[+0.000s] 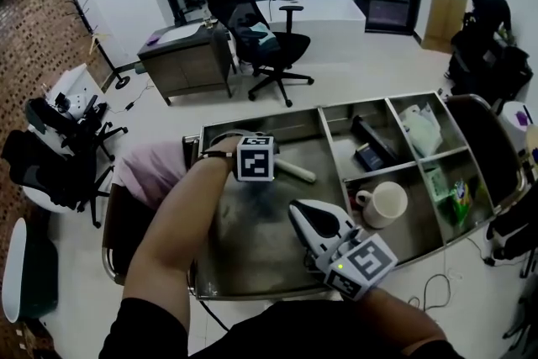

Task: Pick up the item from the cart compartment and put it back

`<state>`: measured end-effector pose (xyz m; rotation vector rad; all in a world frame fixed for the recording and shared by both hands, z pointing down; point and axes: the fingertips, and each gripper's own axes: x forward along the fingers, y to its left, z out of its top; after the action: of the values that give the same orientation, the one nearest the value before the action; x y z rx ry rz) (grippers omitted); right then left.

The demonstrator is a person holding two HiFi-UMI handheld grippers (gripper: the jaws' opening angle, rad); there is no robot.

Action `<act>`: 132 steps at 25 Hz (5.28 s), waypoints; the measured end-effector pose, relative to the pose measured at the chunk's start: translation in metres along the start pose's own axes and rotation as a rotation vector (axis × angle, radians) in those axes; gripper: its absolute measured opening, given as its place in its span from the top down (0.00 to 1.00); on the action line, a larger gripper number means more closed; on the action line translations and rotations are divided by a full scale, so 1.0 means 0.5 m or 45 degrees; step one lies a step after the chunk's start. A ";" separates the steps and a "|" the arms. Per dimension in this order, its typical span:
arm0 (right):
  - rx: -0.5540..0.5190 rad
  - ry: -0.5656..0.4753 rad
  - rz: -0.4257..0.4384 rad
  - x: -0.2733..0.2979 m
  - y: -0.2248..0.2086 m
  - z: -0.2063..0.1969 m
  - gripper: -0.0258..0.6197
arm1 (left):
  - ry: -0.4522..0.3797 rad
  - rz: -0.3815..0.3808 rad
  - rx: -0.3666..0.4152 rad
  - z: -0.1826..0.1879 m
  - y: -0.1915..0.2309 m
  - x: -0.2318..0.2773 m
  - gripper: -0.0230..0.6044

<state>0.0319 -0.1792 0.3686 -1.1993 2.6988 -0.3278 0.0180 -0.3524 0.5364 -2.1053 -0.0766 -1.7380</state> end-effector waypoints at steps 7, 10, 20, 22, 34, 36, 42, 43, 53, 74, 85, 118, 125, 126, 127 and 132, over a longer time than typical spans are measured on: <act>0.012 -0.001 0.002 0.003 -0.009 -0.002 0.94 | -0.157 -0.262 -0.135 0.024 -0.005 0.008 0.64; 0.026 -0.006 -0.003 0.003 -0.013 -0.001 0.94 | -0.176 -0.347 -0.174 0.033 -0.009 0.010 0.69; 0.063 0.013 0.002 0.005 -0.017 -0.005 0.94 | -0.146 -0.331 -0.098 0.036 -0.025 0.003 0.82; 0.063 0.008 0.000 0.004 -0.018 -0.004 0.94 | -0.119 -0.297 -0.067 0.033 -0.026 0.006 0.83; 0.058 0.005 -0.020 -0.002 -0.015 -0.002 0.94 | -0.134 0.058 -0.238 -0.031 0.012 -0.037 0.83; 0.056 0.005 -0.023 -0.002 -0.015 -0.002 0.94 | -0.214 0.176 -0.293 -0.022 0.033 -0.070 0.83; 0.053 -0.001 -0.027 -0.003 -0.014 -0.003 0.94 | -0.453 0.421 -0.589 -0.008 0.049 -0.179 0.83; 0.053 -0.003 -0.028 -0.003 -0.014 -0.003 0.94 | -0.500 0.462 -0.640 -0.007 0.048 -0.199 0.83; 0.059 -0.015 -0.032 -0.007 -0.015 -0.005 0.94 | -1.000 0.860 -1.188 -0.025 -0.022 -0.402 0.83; 0.066 -0.018 -0.039 -0.006 -0.019 -0.008 0.94 | -1.381 1.250 -1.494 -0.030 -0.268 -0.471 0.83; 0.060 -0.031 -0.041 -0.009 -0.020 -0.004 0.94 | -1.374 1.221 -1.429 -0.006 -0.265 -0.459 0.83; 0.051 -0.033 -0.043 -0.009 -0.018 -0.004 0.94 | -1.342 1.210 -1.430 -0.011 -0.257 -0.453 0.83; 0.050 -0.045 -0.040 -0.011 -0.018 0.001 0.94 | -1.299 1.254 -1.379 -0.014 -0.212 -0.512 0.83; 0.050 -0.045 -0.039 -0.011 -0.018 0.001 0.94 | -1.290 1.259 -1.360 -0.012 -0.201 -0.520 0.83; 0.049 -0.045 -0.040 -0.011 -0.018 0.002 0.94 | -1.280 1.262 -1.341 -0.010 -0.189 -0.525 0.83; 0.047 -0.045 -0.039 -0.010 -0.016 0.003 0.94 | -1.169 1.253 -1.269 -0.007 -0.127 -0.534 0.83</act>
<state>0.0410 -0.1810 0.3695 -1.2256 2.6349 -0.3553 -0.0633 -0.2389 0.3000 -2.6010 1.5204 -0.0993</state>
